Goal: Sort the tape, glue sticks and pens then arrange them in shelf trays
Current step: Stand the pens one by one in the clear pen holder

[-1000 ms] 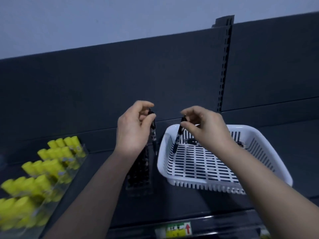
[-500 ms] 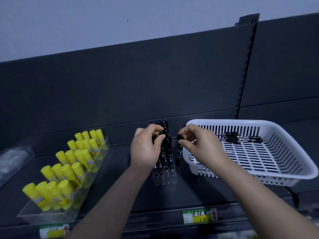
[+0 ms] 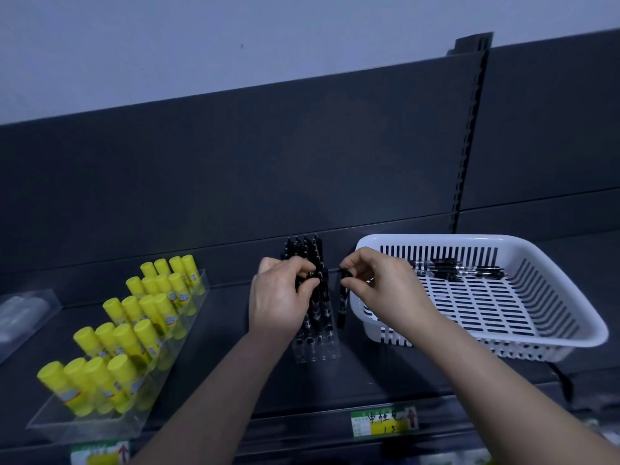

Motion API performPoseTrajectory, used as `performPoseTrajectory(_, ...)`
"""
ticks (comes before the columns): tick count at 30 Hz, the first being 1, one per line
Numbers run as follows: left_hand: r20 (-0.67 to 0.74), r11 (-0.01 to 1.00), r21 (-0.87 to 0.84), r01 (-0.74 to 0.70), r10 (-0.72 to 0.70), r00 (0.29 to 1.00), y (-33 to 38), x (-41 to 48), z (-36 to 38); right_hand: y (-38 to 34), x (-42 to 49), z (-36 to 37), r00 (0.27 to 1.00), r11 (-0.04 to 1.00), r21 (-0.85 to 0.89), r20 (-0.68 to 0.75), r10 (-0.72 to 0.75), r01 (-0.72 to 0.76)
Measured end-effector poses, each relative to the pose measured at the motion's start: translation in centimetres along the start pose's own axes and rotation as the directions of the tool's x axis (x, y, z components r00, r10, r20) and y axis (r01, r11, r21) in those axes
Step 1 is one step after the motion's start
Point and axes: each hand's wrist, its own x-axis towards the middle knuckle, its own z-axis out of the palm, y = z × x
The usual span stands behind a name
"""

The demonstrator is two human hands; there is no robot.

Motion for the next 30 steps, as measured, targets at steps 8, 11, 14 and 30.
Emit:
performPoseTrajectory(8, -0.019, 0.996, 0.085, -0.029, 0.031, 0.999, -0.4, -0.9, 0.4, 0.0, 0.5, 0.3, 1.0, 0.999, 0.028, 0.002, -0.017, 0.017)
performPoseTrajectory(11, 0.005, 0.996, 0.076, -0.037, 0.037, 0.999, -0.3, -0.8, 0.2, -0.3, 0.8, 0.4, 0.999, 0.999, 0.016, -0.006, -0.032, 0.032)
performPoseTrajectory(14, 0.026, 0.998, 0.051, -0.041, 0.04, 0.999, -0.2, -0.6, 0.1, -0.7, 1.0, 0.7, 0.999, 0.999, 0.011, -0.014, -0.037, 0.037)
performPoseTrajectory(30, 0.081, 0.996, -0.033, 0.087, -0.084, 0.993, -0.5, -1.0, -0.8, -0.3, 1.3, 3.8, 0.993, 0.98, -0.197, 0.118, -0.011, 0.035)
